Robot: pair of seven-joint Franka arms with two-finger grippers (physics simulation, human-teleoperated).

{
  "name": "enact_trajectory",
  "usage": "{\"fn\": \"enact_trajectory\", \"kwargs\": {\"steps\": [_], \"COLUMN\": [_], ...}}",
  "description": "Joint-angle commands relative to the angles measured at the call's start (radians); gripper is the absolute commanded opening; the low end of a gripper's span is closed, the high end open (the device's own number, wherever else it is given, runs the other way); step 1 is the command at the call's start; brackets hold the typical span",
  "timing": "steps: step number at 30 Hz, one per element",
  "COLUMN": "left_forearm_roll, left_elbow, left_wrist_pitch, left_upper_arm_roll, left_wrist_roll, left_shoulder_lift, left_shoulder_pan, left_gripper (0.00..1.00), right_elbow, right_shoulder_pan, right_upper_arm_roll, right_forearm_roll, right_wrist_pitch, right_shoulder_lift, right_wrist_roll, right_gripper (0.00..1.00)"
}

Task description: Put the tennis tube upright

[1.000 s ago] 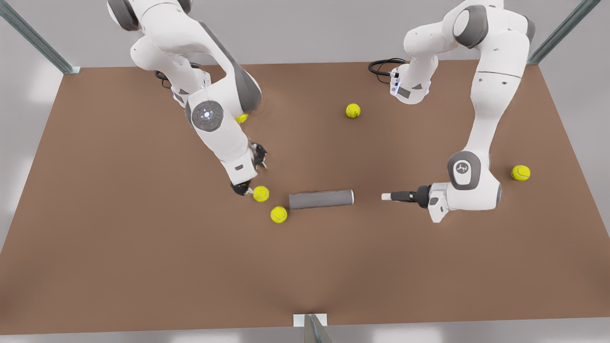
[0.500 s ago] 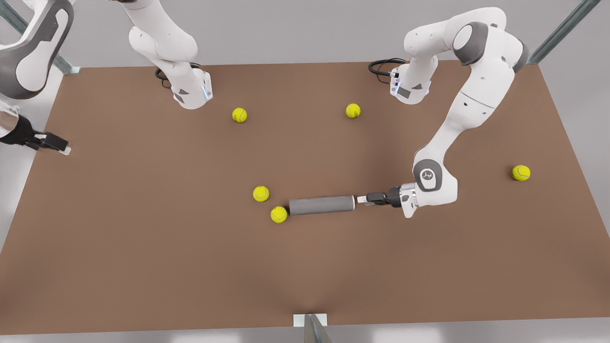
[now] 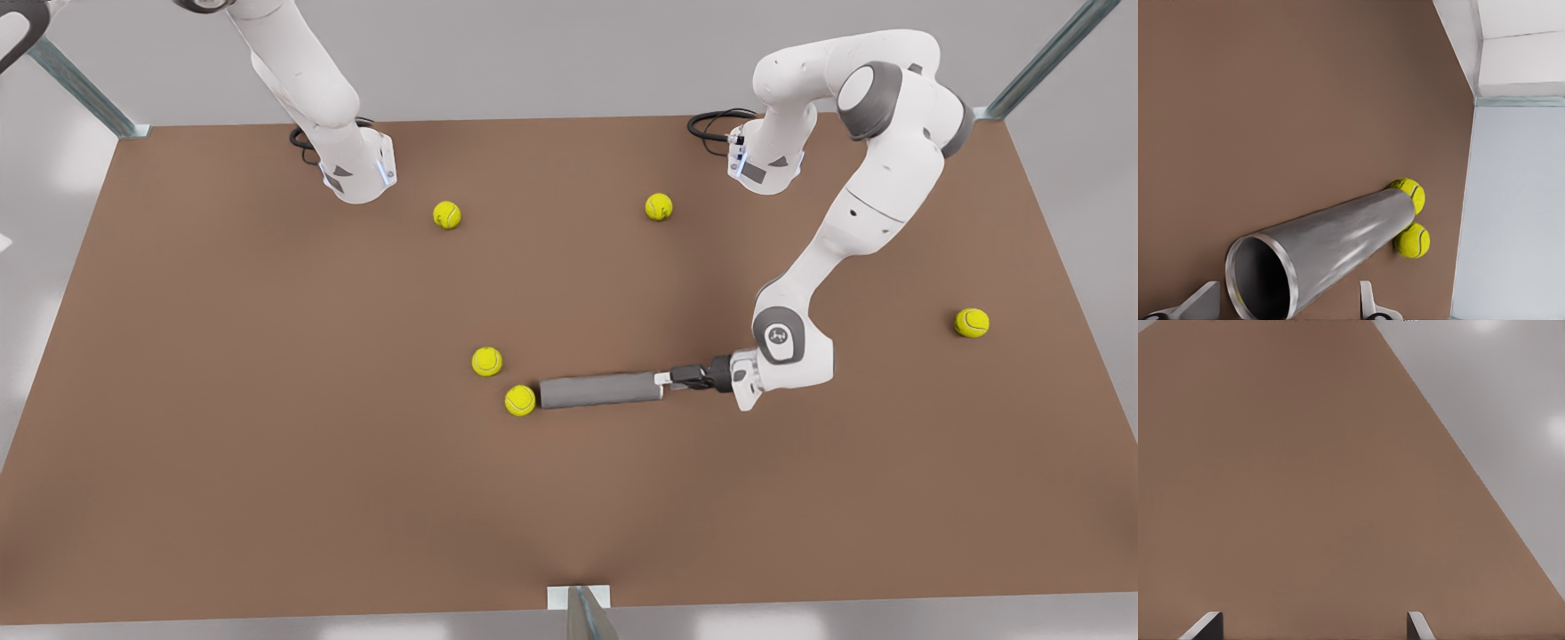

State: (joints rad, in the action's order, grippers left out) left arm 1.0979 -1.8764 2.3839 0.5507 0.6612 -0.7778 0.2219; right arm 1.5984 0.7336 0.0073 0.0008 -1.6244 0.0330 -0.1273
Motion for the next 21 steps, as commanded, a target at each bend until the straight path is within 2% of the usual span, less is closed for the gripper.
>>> {"fn": "enact_trajectory", "kwargs": {"steps": [1, 17, 20, 21], "left_forearm_roll": [0.002, 0.137, 0.158, 0.163], "left_elbow": [-0.001, 0.023, 0.026, 0.026], "left_wrist_pitch": [0.0, 0.0, 0.0, 0.0], "left_upper_arm_roll": [0.0, 0.005, 0.011, 0.011], "left_wrist_roll": [0.0, 0.012, 0.014, 0.014], "left_shoulder_lift": [0.0, -0.037, -0.037, -0.035], "left_shoulder_pan": [-0.001, -0.058, -0.056, -0.056], "left_gripper": [0.99, 0.99, 0.82, 0.79], "right_elbow": [0.0, -0.002, -0.002, -0.002], "right_shoulder_pan": [-0.789, -0.818, -0.833, -0.833], "right_upper_arm_roll": [0.0, 0.002, 0.023, 0.028], "right_forearm_roll": [0.002, 0.021, 0.021, 0.021], "right_wrist_pitch": [0.0, -0.087, -0.1, -0.1], "right_shoulder_lift": [0.002, 0.036, 0.05, 0.054], "right_wrist_roll": [0.0, 0.089, 0.13, 0.133], "right_gripper": [1.0, 1.0, 1.0, 1.0]}}
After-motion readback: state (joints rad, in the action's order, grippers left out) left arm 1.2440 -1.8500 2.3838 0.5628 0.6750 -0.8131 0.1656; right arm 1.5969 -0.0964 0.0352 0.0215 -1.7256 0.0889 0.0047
